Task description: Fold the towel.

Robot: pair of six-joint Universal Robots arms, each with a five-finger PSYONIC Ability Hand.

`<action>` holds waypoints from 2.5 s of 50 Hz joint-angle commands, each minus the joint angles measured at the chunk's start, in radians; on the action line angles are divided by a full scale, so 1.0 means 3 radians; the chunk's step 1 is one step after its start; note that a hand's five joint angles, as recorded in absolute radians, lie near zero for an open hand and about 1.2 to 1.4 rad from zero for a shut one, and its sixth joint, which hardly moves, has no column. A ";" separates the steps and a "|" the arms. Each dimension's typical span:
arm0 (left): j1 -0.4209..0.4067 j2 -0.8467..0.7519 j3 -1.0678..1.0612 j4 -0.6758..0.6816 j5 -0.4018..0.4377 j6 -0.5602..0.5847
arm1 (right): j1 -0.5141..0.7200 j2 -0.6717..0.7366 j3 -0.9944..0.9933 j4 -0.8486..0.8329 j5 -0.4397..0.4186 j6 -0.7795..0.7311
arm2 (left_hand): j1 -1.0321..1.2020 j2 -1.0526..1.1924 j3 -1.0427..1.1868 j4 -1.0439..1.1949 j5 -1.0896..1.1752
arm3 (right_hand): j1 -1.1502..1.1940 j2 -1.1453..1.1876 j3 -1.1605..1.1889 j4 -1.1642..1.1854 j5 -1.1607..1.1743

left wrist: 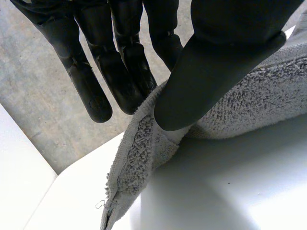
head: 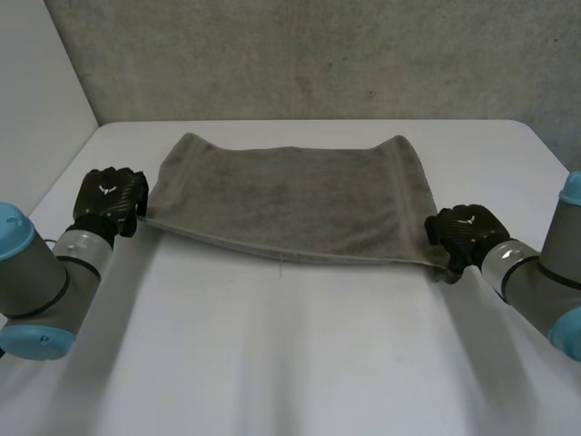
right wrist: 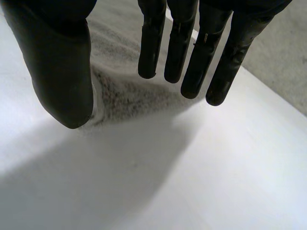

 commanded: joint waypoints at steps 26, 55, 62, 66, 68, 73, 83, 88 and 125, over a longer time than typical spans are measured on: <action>-0.0001 0.0005 0.0001 0.0002 0.0000 -0.0005 | -0.0151 0.0220 -0.0054 -0.0274 -0.0317 0.0982 | 0.0626 0.0599 0.0600 0.0595 0.1187 | -0.0058 -0.0146 -0.0101 -0.0077 0.0027; -0.0001 0.0458 -0.0183 -0.0034 0.0031 0.0015 | -0.0212 -0.0867 0.0191 -0.0545 -0.0224 0.0619 | 0.0626 0.0599 0.0600 0.0595 0.1187 | 0.2590 0.2503 0.2548 0.2572 0.2676; 0.0004 0.1094 -0.0311 -0.0192 0.0031 0.0026 | -0.0345 -0.1339 0.0201 -0.0361 -0.0429 0.0552 | 0.0626 0.0599 0.0600 0.0595 0.1187 | 0.2590 0.2503 0.2548 0.2572 0.2676; 0.0014 0.1440 -0.0418 -0.0483 0.0051 0.0046 | -0.0518 -0.1522 0.0227 0.0138 -0.0674 0.0089 | 0.0626 0.0599 0.0600 0.0595 0.1187 | 0.2590 0.2503 0.2548 0.2572 0.2676; 0.0014 0.1513 -0.0469 -0.0612 0.0056 0.0046 | -0.0580 -0.1548 0.0242 0.0324 -0.0731 -0.0148 | 0.0626 0.0599 0.0600 0.0595 0.1187 | 0.2590 0.2503 0.2548 0.2572 0.2676; 0.0024 0.1687 -0.0602 -0.1062 0.0184 0.0112 | -0.0677 -0.1579 0.0268 0.1030 -0.0787 -0.0982 | 0.0626 0.0599 0.0600 0.0595 0.1187 | 0.2590 0.2503 0.2548 0.2572 0.2676; 0.0157 0.2193 -0.0741 -0.1778 0.0486 0.0358 | -0.0841 -0.2090 0.0171 0.1505 -0.1057 -0.1370 | 0.0626 0.0599 0.0600 0.0595 0.1187 | 0.2590 0.2503 0.2548 0.2572 0.2676; 0.0177 0.2117 -0.0659 -0.1594 0.0481 0.0353 | -0.0851 -0.1897 0.0171 0.1424 -0.1160 -0.1477 | 0.0626 0.0599 0.0600 0.0595 0.1187 | 0.2590 0.2503 0.2548 0.2572 0.2676; -0.0124 -0.1151 0.1775 -0.0689 -0.0210 0.0404 | -0.0028 0.0675 -0.1041 -0.0958 -0.0163 -0.1304 | 0.0626 0.0599 0.0600 0.0595 0.1187 | 0.2590 0.2503 0.2548 0.2572 0.2676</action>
